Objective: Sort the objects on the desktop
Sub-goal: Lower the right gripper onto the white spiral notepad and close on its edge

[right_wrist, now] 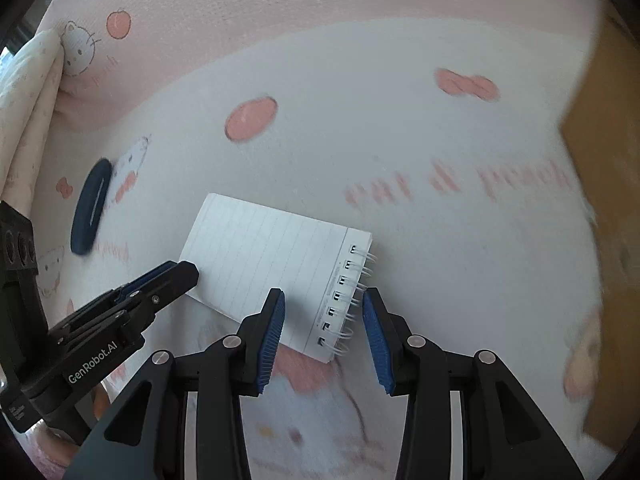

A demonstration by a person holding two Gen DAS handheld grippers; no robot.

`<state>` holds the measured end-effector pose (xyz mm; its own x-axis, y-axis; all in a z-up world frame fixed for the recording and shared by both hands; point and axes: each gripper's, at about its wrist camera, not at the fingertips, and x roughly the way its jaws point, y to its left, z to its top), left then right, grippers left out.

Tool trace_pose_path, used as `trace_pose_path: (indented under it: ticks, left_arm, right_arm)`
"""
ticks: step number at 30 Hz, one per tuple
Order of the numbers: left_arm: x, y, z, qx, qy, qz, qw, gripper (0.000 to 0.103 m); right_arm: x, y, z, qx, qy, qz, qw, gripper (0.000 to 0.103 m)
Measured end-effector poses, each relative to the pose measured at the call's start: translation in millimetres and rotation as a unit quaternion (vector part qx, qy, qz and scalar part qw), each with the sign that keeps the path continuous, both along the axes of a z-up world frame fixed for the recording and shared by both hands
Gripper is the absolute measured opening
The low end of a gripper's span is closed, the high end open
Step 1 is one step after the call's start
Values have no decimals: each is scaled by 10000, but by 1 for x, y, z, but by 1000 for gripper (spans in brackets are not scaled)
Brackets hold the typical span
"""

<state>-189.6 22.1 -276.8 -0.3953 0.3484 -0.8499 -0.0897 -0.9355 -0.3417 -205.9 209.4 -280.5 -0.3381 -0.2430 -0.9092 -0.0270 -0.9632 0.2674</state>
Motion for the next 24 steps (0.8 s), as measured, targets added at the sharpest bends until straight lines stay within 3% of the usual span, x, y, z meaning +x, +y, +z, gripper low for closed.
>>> trace_pose_path:
  ticks: [10, 16, 20, 24]
  left_arm:
    - [40, 5, -5, 431, -277, 151, 9986, 28]
    - [43, 9, -10, 603, -306, 123, 9976, 28]
    - [44, 8, -8, 571, -319, 67, 9978, 31]
    - [45, 3, -7, 690, -451, 250, 9963, 32]
  right_arm:
    - [54, 34, 1, -400, -143, -584, 9974, 38]
    - [61, 28, -2, -470, 9, -579, 9972, 40]
    - [65, 42, -4, -976, 30, -753, 9924, 42]
    - [83, 70, -12, -1926, -77, -1316, 9724, 42]
